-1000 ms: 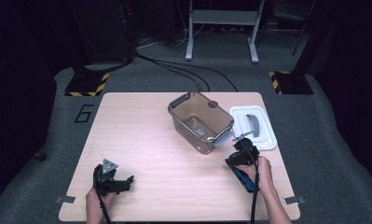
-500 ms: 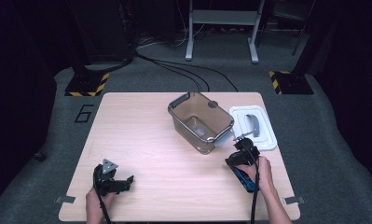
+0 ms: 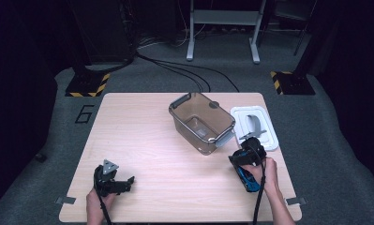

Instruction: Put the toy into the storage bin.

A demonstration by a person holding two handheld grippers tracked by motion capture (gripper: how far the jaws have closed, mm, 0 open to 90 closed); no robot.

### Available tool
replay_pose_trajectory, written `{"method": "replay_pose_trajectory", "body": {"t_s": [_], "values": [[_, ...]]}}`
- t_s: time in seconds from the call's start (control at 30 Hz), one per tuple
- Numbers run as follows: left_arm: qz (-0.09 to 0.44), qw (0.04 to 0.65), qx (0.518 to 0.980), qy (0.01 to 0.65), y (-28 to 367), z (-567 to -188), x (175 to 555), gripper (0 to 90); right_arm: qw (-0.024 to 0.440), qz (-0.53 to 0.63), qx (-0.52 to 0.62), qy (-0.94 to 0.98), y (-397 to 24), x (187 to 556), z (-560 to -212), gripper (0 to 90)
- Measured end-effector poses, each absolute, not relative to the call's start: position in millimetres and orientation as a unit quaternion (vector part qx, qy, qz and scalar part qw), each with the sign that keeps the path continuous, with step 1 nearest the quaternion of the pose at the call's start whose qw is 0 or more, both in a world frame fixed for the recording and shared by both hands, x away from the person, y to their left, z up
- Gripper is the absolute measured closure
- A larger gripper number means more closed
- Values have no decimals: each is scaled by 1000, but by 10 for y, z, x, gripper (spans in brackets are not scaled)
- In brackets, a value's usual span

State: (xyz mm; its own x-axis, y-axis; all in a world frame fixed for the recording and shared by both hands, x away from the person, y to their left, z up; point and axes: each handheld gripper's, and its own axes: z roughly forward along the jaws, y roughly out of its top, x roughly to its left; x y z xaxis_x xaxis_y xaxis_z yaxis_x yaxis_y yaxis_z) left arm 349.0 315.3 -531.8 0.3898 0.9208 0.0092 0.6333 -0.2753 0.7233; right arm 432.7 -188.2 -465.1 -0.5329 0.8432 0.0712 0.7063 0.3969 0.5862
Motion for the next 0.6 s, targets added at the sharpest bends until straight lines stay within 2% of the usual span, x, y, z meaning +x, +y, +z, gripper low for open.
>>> {"method": "replay_pose_trajectory", "body": {"t_s": [0.6], "values": [[221,326,767,506,3153,-5318,3490,24,175,351,464,794,-2052,4109,-4389,246]]}}
